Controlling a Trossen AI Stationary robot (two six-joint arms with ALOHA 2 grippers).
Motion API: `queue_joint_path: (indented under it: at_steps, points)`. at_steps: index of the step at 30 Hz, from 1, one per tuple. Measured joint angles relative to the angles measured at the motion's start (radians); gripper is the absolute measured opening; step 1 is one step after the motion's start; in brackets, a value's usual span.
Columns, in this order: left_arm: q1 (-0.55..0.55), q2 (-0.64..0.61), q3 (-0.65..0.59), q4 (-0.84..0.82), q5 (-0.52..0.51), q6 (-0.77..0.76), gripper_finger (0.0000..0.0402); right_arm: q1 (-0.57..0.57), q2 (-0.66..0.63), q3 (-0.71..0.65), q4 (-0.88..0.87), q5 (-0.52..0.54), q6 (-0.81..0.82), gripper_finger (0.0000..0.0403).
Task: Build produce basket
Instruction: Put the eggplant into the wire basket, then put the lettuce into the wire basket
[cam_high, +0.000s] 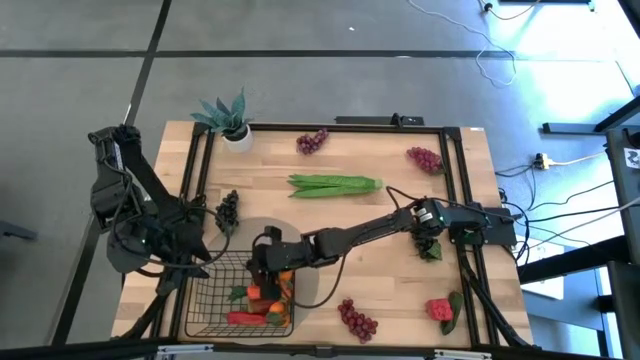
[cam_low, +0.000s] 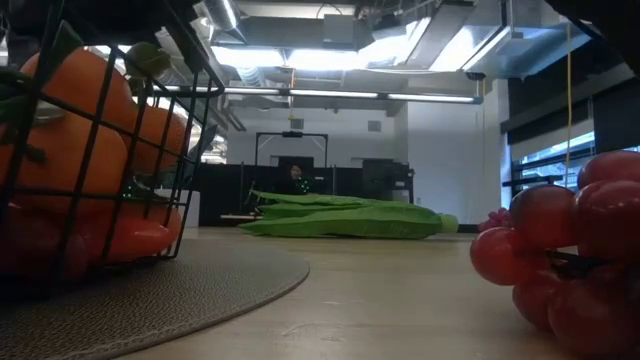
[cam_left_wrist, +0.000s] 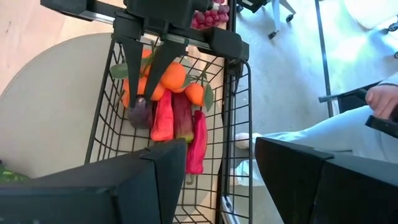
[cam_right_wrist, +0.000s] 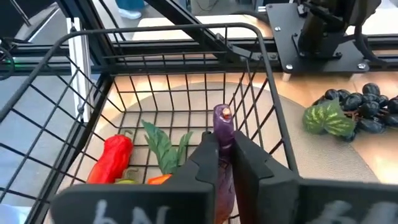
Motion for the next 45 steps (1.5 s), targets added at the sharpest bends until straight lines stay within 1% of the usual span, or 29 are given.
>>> queue_joint_path:
  at_steps: [6,11,14,22,28,32,39,43,45]
  points:
    - [0.000,0.000,0.000,0.001,-0.009,0.000,0.0181,0.000,0.000,-0.001,-0.006,-0.015,0.024,0.0057]
    - [0.000,0.000,0.000,0.001,-0.010,0.000,0.0181,0.003,-0.003,-0.008,-0.066,-0.029,0.021,0.0095]
    - [0.000,0.000,0.000,0.003,-0.010,0.000,0.0181,-0.001,-0.020,-0.007,-0.092,-0.031,0.016,0.0108]
    - [0.000,0.000,0.000,0.007,-0.011,0.001,0.0181,-0.011,-0.047,-0.007,-0.188,-0.005,0.020,0.0112]
    - [0.000,0.000,0.000,0.007,-0.011,0.002,0.0181,-0.006,-0.094,-0.007,-0.285,0.091,-0.005,0.0112]
    - [0.000,0.000,0.000,0.006,-0.019,0.002,0.0181,-0.005,-0.127,-0.006,-0.336,0.126,-0.010,0.0113]
    - [0.001,0.000,0.000,-0.008,-0.108,0.002,0.0181,0.002,-0.203,-0.006,-0.472,0.142,0.010,0.0113]
    - [0.001,0.000,0.000,-0.039,-0.166,0.001,0.0181,0.004,-0.271,-0.006,-0.545,0.150,0.066,0.0113]
    - [0.001,0.000,0.000,-0.051,-0.198,0.003,0.0181,0.006,-0.302,-0.006,-0.602,0.178,0.094,0.0113]
